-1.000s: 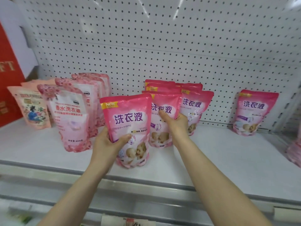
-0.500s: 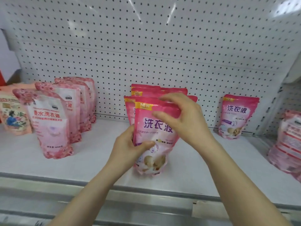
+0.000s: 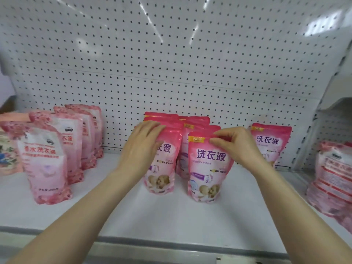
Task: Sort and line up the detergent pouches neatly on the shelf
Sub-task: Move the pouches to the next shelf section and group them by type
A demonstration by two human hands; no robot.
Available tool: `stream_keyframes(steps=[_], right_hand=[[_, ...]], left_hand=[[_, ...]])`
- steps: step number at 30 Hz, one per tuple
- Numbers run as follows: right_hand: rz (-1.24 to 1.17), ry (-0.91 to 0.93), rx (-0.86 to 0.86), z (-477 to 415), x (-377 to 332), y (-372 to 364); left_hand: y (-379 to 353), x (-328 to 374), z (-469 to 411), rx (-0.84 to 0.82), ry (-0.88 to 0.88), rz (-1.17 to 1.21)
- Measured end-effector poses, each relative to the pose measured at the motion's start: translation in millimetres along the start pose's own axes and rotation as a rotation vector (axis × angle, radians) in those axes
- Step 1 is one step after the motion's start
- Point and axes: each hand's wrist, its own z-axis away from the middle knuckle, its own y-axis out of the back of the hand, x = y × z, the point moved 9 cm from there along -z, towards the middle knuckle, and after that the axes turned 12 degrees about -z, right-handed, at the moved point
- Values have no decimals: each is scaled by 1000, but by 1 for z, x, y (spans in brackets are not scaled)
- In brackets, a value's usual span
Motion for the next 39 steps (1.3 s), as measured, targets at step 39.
stream_keyframes(steps=[39], right_hand=[[292,-96,-296,-136,39,-40]], left_hand=[[1,-56,-70,4,127,357]])
